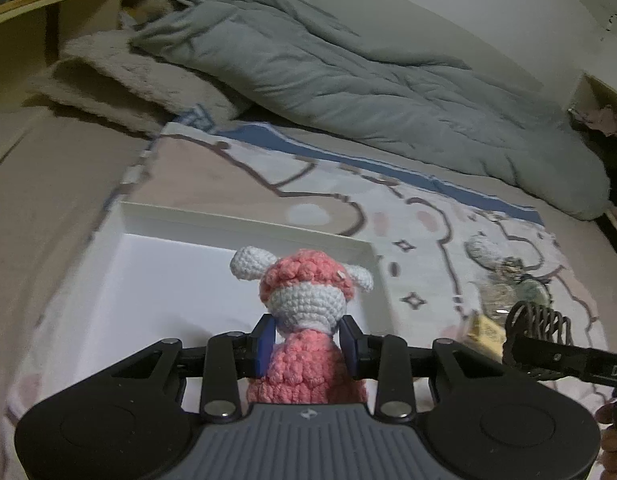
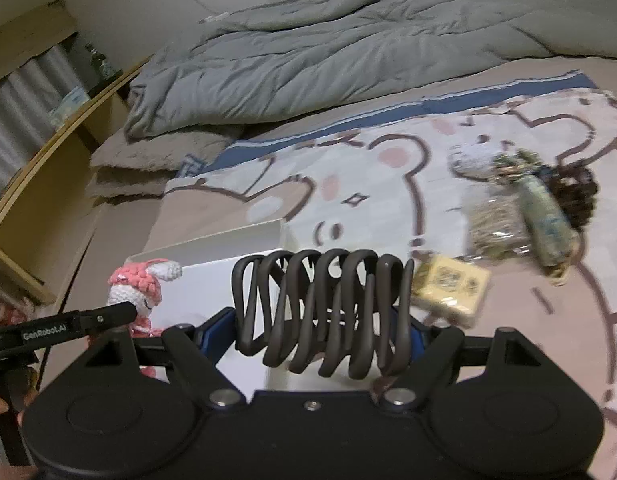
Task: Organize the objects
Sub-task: 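Carry the pink doll and brown claw clip with both tools over the white box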
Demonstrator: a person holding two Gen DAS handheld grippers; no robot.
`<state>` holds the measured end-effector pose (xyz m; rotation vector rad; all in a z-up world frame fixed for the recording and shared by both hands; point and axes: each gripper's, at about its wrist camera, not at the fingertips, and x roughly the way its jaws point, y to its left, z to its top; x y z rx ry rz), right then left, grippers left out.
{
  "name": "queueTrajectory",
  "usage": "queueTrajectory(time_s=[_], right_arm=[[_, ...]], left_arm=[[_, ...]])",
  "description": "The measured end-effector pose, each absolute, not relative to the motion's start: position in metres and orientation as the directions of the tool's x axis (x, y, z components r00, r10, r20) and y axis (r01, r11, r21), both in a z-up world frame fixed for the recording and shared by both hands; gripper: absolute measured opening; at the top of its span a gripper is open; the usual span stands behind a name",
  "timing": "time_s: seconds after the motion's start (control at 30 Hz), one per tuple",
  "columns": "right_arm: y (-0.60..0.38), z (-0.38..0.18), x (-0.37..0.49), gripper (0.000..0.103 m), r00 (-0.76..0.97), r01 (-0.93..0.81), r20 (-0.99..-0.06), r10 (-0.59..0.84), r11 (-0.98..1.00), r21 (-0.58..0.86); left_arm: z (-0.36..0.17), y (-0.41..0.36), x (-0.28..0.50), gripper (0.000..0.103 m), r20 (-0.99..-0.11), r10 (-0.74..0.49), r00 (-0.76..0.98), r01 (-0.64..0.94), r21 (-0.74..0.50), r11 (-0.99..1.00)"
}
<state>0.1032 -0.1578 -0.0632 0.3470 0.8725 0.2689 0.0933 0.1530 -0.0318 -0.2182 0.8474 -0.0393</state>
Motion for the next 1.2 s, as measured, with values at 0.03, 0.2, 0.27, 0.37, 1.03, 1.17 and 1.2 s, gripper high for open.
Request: queueTrajectory(time_s=[0.03, 0.2, 0.27, 0.37, 1.03, 1.17, 1.2], right_arm=[[-0.151, -0.064, 0.103, 0.082, 0.612, -0.095, -0.696, 0.375, 0.909, 0.407], [-0.12, -0.069, 0.105, 0.082, 0.592, -0.133, -0.693, 0.412, 0.898, 0.42], [-0.11, -0.071, 0.105, 0.082, 0.585, -0.143, -0.694, 0.42, 0.896, 0.421], [-0.094, -0.076, 0.105, 0.082, 0.569, -0.164, -0.7, 0.431, 0.894, 0.417], [0.019, -0.118, 0.102, 0.082, 0.453, -0.228, -0.746, 0.488, 0.872, 0.432], [0.033, -0.129, 0.1, 0.082, 0.438, -0.222, -0.756, 0.487, 0.873, 0.434], [0.035, -0.13, 0.099, 0.082, 0.437, -0.22, -0.758, 0.485, 0.874, 0.433]], left_arm=[[-0.033, 0.159, 0.092, 0.037, -0.742, -0.111, 0.662, -0.061, -0.2, 0.978], [-0.038, 0.188, 0.084, 0.037, -0.755, -0.073, 0.651, -0.094, -0.175, 0.98], [-0.04, 0.199, 0.082, 0.037, -0.759, -0.06, 0.648, -0.105, -0.166, 0.98], [-0.044, 0.215, 0.076, 0.037, -0.766, -0.034, 0.642, -0.119, -0.143, 0.983], [-0.084, 0.267, 0.059, 0.032, -0.824, 0.009, 0.566, -0.116, -0.069, 0.991], [-0.098, 0.259, 0.064, 0.044, -0.841, 0.019, 0.541, -0.085, -0.032, 0.996], [-0.101, 0.258, 0.067, 0.044, -0.846, 0.019, 0.533, -0.077, -0.026, 0.997]])
